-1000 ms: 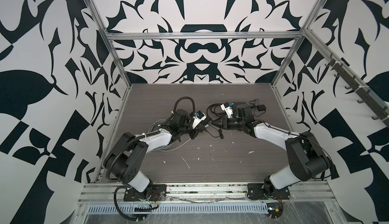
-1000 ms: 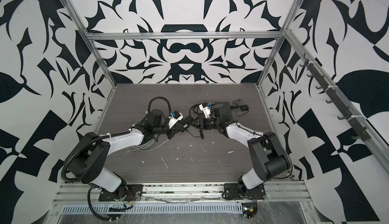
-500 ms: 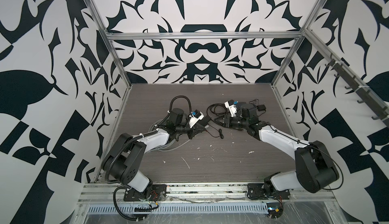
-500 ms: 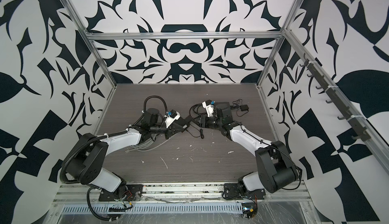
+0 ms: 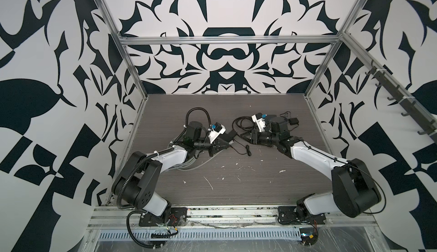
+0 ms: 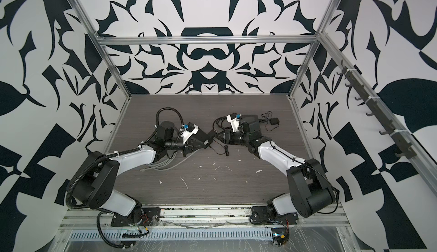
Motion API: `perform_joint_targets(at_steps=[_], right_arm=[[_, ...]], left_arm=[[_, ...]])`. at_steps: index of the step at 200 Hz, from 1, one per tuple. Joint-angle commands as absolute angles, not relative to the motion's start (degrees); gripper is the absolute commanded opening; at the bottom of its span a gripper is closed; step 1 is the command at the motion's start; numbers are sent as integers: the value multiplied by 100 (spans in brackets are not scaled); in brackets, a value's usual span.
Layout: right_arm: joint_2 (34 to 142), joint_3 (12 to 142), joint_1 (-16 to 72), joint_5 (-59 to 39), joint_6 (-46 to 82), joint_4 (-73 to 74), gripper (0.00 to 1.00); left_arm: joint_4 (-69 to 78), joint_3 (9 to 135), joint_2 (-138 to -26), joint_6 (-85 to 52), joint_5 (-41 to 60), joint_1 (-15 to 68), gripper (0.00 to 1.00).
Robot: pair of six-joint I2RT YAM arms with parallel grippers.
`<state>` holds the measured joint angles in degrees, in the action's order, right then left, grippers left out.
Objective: Insert the plug into the switch port
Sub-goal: 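Lower the ethernet plug with left gripper toward the black switch box's port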
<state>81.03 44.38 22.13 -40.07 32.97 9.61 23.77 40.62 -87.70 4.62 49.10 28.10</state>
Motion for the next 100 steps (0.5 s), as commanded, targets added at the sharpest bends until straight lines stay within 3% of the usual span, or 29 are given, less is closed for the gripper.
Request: perform_joint_targets(at_steps=[1,100], right_arm=[[8019,4404,2291,-4118,3270,1060,39],[7974,4396,2459,-3855,3017,813,39]], left_arm=[[2739,3960,-8666,249,5367,2725,0],[3021,3874,-8692,22,5625,2654,0]])
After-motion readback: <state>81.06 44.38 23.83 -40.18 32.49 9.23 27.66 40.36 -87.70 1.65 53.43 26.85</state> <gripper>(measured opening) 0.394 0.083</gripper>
